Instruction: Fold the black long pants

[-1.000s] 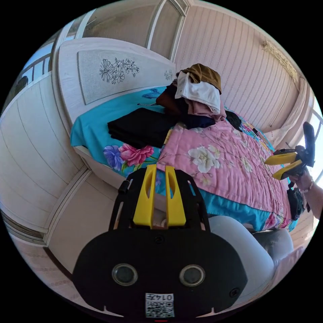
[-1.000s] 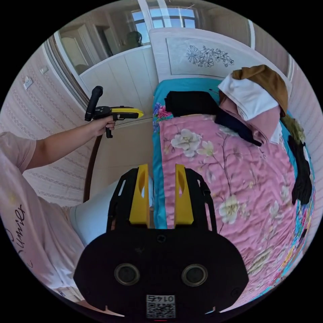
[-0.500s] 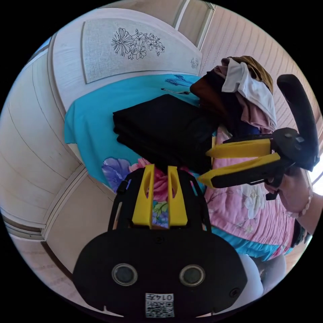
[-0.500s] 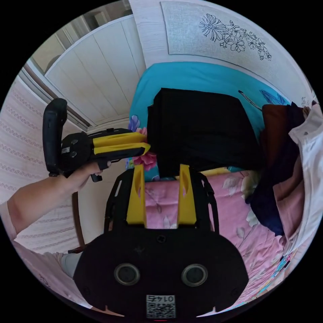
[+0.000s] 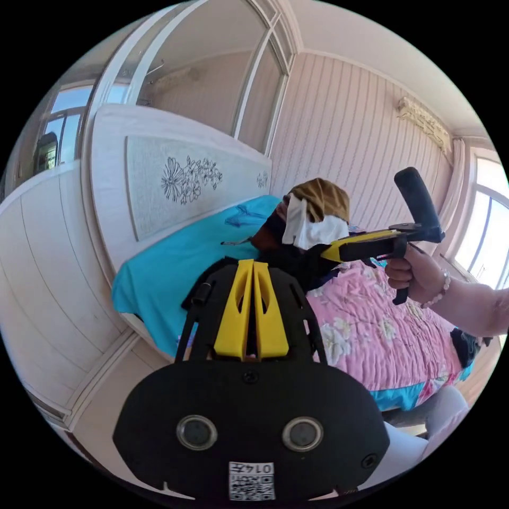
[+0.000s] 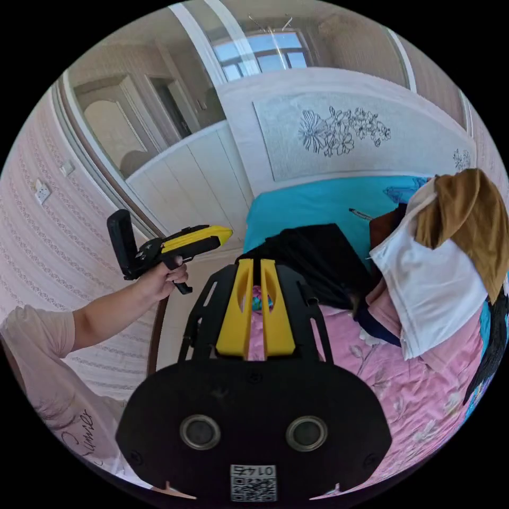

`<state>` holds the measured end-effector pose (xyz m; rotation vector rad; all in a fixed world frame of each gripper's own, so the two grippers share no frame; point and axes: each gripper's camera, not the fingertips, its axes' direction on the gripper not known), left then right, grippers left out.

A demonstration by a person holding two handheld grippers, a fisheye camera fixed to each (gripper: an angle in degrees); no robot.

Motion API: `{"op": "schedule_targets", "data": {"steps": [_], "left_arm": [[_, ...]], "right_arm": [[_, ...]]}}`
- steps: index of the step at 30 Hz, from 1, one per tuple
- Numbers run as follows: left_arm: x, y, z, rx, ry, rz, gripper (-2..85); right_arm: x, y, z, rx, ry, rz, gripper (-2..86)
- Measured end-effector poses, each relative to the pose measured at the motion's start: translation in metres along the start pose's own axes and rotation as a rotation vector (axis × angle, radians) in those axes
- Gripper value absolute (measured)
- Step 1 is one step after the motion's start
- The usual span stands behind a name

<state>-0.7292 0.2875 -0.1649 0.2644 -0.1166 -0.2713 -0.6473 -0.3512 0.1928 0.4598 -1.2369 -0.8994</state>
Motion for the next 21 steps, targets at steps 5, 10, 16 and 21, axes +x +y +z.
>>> {"op": "schedule_targets", "data": {"steps": [5,10,16,21], "left_arm": [[0.002,-0.008,-0.028,-0.147,-0.075,0.044,-0.7],[-0.005,0.028,-0.014,-0.317,-0.135,-0.043,4.3],[-0.045,0.029,0.035,-0.427,-0.115,-0.297,8.6],[-0.073,0.005,0.084,-0.468,-0.211,-0.409,11.1]], "right_arm": [[-0.001,0.009,-0.087,0.190,-0.013,0.091,1.2],[-0.001,0.069,-0.167,0.328,0.008,0.155,1.1],[0.022,0.196,-0.241,0.270,0.216,0.391,1.2],[0.027,0.276,-0.260,0.143,0.282,0.643,1.3]]}}
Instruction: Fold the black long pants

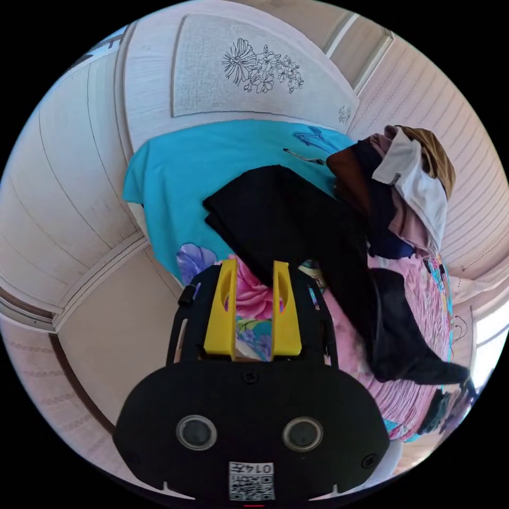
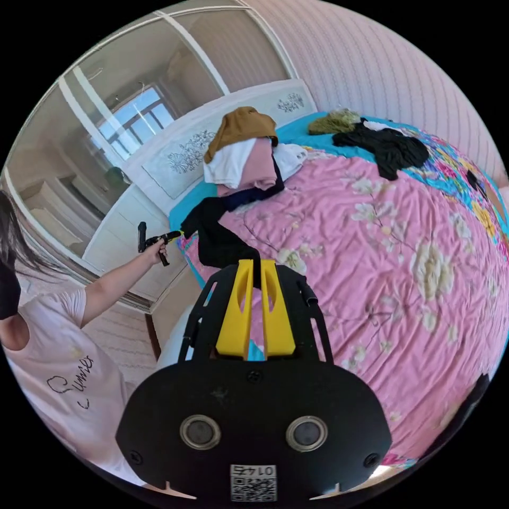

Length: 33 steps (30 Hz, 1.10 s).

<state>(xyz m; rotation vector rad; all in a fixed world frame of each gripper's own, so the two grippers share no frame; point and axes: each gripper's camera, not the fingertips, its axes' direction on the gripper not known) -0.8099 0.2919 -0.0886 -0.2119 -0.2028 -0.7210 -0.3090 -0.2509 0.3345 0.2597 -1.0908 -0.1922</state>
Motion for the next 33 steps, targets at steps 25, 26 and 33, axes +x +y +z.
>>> {"op": "schedule_targets", "data": {"steps": [25,26,33], "left_arm": [[0.053,0.025,-0.184,0.096,0.211,0.301,-1.0],[0.068,0.029,-0.199,0.111,0.225,0.355,-1.0],[0.165,0.046,-0.262,0.193,0.445,0.564,-1.0]], "right_arm": [[-0.008,-0.017,-0.286,0.397,0.095,-0.073,1.4],[-0.002,-0.016,-0.305,0.425,0.116,-0.056,1.4],[0.056,-0.013,-0.425,0.549,0.355,0.138,1.4]]}}
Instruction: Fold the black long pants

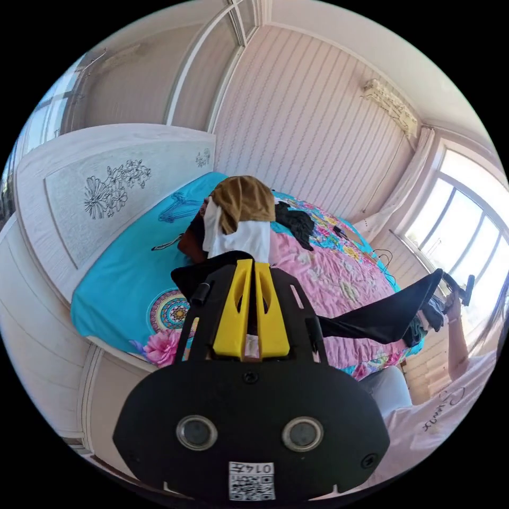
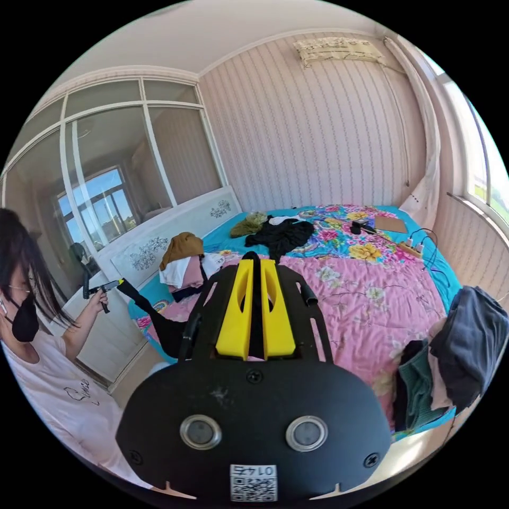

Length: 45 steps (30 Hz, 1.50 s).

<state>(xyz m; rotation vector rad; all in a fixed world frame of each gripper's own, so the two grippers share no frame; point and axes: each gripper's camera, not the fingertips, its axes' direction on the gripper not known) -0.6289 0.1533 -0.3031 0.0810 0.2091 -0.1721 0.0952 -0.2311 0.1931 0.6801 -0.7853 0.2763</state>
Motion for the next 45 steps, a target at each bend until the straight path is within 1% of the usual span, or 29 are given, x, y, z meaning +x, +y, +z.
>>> {"op": "schedule_targets", "data": {"steps": [1,3,5,7,9,10,11,12,13,14,15,17,20,23,24,25,27,29,30,31,32,33,37,38,42,45], "left_arm": [[0.007,-0.003,0.002,0.003,0.016,0.008,-1.0],[0.032,-0.009,0.009,0.009,0.035,0.065,-1.0],[0.043,-0.005,0.019,-0.005,0.059,0.085,-1.0],[0.046,0.008,0.035,-0.046,0.076,0.072,-1.0],[0.041,0.037,0.074,-0.163,0.114,0.033,-1.0],[0.039,0.046,0.088,-0.213,0.123,0.021,-1.0],[0.032,0.067,0.119,-0.327,0.118,-0.011,-1.0],[0.026,0.092,0.151,-0.432,0.064,-0.060,-1.0],[0.024,0.105,0.165,-0.474,0.019,-0.083,-1.0],[0.022,0.128,0.187,-0.548,-0.060,-0.110,-0.9],[0.024,0.143,0.201,-0.613,-0.099,-0.113,-0.9],[0.032,0.151,0.208,-0.622,-0.132,-0.089,-0.8],[0.057,0.135,0.213,-0.551,-0.160,0.048,-0.1],[0.073,0.111,0.238,-0.501,-0.187,0.100,3.9],[0.075,0.104,0.253,-0.491,-0.183,0.089,5.9],[0.075,0.101,0.261,-0.489,-0.182,0.076,6.6],[0.069,0.098,0.295,-0.508,-0.185,0.020,8.8],[0.064,0.104,0.319,-0.557,-0.202,-0.013,9.2],[0.063,0.111,0.329,-0.564,-0.213,-0.010,8.8],[0.063,0.114,0.330,-0.550,-0.217,0.006,8.3],[0.066,0.118,0.329,-0.521,-0.225,0.045,5.4],[0.070,0.121,0.326,-0.505,-0.205,0.079,0.5],[0.080,0.133,0.299,-0.436,-0.189,0.188,-0.8],[0.079,0.138,0.285,-0.412,-0.153,0.198,-0.8],[0.069,0.169,0.229,-0.352,0.044,0.114,-1.0],[0.063,0.201,0.199,-0.364,0.133,0.070,-1.0]], "right_arm": [[0.008,-0.005,-0.005,-0.003,0.040,0.010,1.4],[0.042,-0.020,-0.018,-0.028,0.201,0.055,1.5],[0.073,-0.025,-0.021,-0.075,0.314,0.104,1.5],[0.110,-0.023,-0.014,-0.156,0.404,0.170,1.6],[0.165,-0.005,0.010,-0.316,0.488,0.292,1.7],[0.180,0.003,0.018,-0.360,0.508,0.324,1.8],[0.207,0.022,0.036,-0.445,0.542,0.399,1.9],[0.231,0.045,0.055,-0.529,0.536,0.469,2.0],[0.240,0.056,0.065,-0.569,0.528,0.496,2.1],[0.252,0.078,0.081,-0.626,0.537,0.531,2.3],[0.258,0.094,0.093,-0.662,0.556,0.543,2.6],[0.260,0.105,0.107,-0.697,0.558,0.514,3.4],[0.250,0.098,0.132,-0.712,0.562,0.388,5.5],[0.219,0.075,0.172,-0.685,0.479,0.196,7.4],[0.199,0.065,0.192,-0.669,0.436,0.103,7.8],[0.189,0.061,0.202,-0.661,0.409,0.055,7.9],[0.142,0.050,0.247,-0.652,0.257,-0.120,8.7],[0.105,0.045,0.282,-0.662,0.133,-0.238,9.6],[0.080,0.043,0.305,-0.662,0.054,-0.315,10.2],[0.068,0.042,0.317,-0.661,0.017,-0.351,10.3],[0.044,0.040,0.341,-0.668,-0.046,-0.417,10.5],[0.021,0.038,0.365,-0.685,-0.107,-0.479,10.6],[-0.044,0.033,0.433,-0.745,-0.272,-0.623,10.9],[-0.061,0.032,0.454,-0.764,-0.309,-0.655,11.0],[-0.107,0.033,0.512,-0.805,-0.379,-0.679,11.7],[-0.126,0.048,0.543,-0.820,-0.398,-0.678,12.3]]}}
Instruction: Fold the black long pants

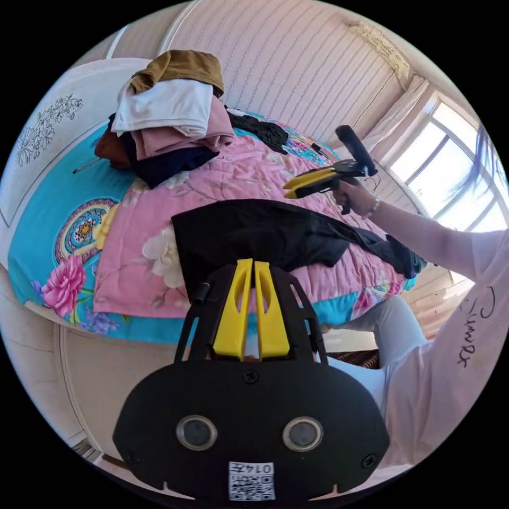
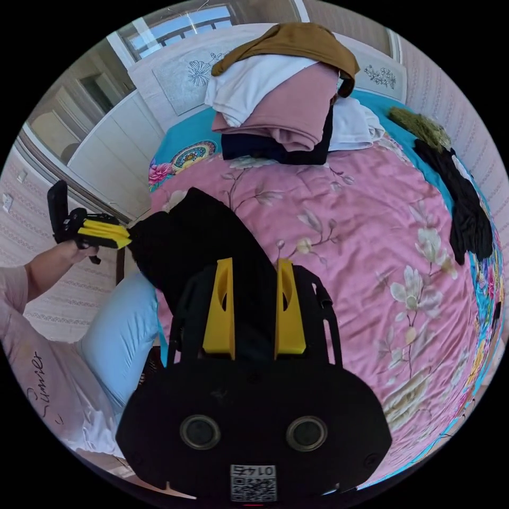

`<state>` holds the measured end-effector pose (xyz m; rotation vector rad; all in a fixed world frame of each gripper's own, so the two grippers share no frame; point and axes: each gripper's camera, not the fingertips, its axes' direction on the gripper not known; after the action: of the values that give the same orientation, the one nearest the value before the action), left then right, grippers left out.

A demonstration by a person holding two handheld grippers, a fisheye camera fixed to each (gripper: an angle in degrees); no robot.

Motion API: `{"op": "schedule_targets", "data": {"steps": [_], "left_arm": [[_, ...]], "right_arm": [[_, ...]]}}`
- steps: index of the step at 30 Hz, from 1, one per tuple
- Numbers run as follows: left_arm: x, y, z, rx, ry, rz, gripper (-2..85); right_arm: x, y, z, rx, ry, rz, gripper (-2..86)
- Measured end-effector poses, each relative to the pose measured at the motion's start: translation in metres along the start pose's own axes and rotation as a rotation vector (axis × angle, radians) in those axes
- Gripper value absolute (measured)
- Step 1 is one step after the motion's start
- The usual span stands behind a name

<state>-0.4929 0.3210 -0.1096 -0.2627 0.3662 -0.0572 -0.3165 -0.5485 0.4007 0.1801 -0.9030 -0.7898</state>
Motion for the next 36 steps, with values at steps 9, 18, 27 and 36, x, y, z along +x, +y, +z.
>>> {"op": "schedule_targets", "data": {"steps": [9,18,27,36], "left_arm": [[-0.005,0.057,-0.039,0.137,0.091,-0.036,-1.0],[-0.041,0.027,-0.115,0.453,-0.117,0.084,-1.0],[-0.191,0.042,-0.012,0.044,-0.289,-0.378,-1.0],[-0.205,0.039,-0.046,0.198,-0.264,-0.329,0.0]], "right_arm": [[0.009,0.007,0.039,-0.037,-0.005,0.040,1.2],[0.032,-0.015,-0.094,0.404,0.050,0.015,0.4],[0.059,-0.111,0.136,-0.081,0.114,0.146,5.5],[0.070,0.028,0.149,-0.040,0.066,0.241,8.9]]}}
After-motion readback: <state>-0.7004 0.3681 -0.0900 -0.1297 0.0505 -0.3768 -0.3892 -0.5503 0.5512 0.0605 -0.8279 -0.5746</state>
